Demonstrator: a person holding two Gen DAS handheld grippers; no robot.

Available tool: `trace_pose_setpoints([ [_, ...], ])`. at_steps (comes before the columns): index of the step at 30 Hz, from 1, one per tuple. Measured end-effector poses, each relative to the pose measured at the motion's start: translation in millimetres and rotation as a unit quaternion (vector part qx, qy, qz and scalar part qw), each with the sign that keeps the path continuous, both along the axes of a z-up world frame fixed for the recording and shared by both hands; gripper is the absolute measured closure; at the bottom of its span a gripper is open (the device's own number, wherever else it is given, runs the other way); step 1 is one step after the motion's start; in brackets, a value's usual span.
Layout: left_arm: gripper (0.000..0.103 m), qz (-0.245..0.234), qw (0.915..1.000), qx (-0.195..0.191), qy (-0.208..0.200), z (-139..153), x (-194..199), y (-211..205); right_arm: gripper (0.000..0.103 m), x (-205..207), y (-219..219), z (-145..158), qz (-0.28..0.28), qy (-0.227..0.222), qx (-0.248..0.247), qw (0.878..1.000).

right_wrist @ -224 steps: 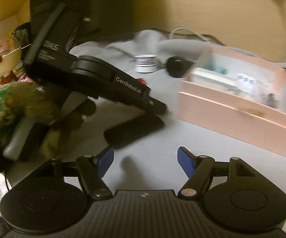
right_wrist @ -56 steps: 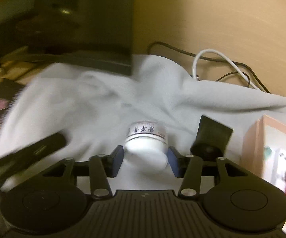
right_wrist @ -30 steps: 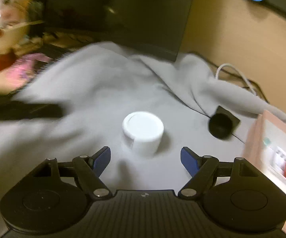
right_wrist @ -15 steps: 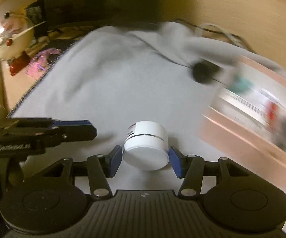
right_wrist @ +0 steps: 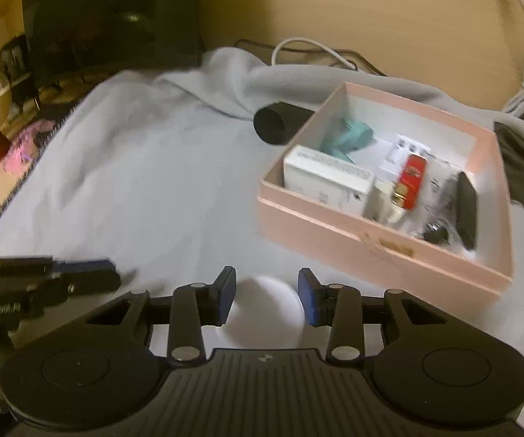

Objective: Organize rigid objects
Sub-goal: 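Grasp the black rubber cup with the left gripper while the right holds the jar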

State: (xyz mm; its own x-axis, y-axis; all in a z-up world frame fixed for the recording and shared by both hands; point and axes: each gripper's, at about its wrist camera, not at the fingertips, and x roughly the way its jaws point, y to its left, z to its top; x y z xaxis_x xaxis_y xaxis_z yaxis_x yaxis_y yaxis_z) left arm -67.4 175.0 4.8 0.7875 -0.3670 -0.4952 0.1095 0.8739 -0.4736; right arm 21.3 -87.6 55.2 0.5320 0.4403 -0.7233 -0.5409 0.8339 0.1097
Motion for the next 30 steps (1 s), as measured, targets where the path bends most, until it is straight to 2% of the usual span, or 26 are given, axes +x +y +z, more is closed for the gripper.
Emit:
trace_pose_setpoints([
  [4,0.079,0.009,0.9989,0.047,-0.007,13,19,-6,0.048,-6,-9,-5,-0.009,-0.035,0.004,0.999],
  [8,0.079,0.005,0.9960,0.084,-0.030,33,58,-17,0.047,-22,-31,-14,-0.025,-0.095,0.010,0.995],
  [14,0.079,0.005,0.9958,0.090,-0.018,66,155,-32,0.039,-37,-76,-24,-0.059,-0.152,0.099,0.982],
  [17,0.079,0.017,0.9910,0.132,-0.011,73,200,-49,0.038,-33,-86,-32,-0.071,-0.139,0.111,0.981],
  [21,0.079,0.025,0.9809,0.191,0.022,57,251,-72,0.037,-30,-92,-31,-0.064,-0.126,0.132,0.981],
  [22,0.077,0.020,0.9783,0.204,0.031,52,258,-76,0.037,-30,-92,-32,-0.060,-0.123,0.133,0.982],
  [24,0.062,0.018,0.9721,0.230,0.042,42,266,-83,0.037,-31,-91,-33,-0.053,-0.117,0.133,0.983],
  [25,0.059,0.014,0.9721,0.230,0.042,39,266,-85,0.037,-32,-91,-33,-0.049,-0.116,0.132,0.983],
  [28,0.054,0.006,0.9665,0.251,0.052,31,268,-91,0.035,-36,-90,-32,-0.042,-0.119,0.130,0.984],
  [30,0.055,0.000,0.9623,0.269,0.037,30,264,-96,0.034,-36,-89,-32,-0.040,-0.118,0.129,0.984],
])
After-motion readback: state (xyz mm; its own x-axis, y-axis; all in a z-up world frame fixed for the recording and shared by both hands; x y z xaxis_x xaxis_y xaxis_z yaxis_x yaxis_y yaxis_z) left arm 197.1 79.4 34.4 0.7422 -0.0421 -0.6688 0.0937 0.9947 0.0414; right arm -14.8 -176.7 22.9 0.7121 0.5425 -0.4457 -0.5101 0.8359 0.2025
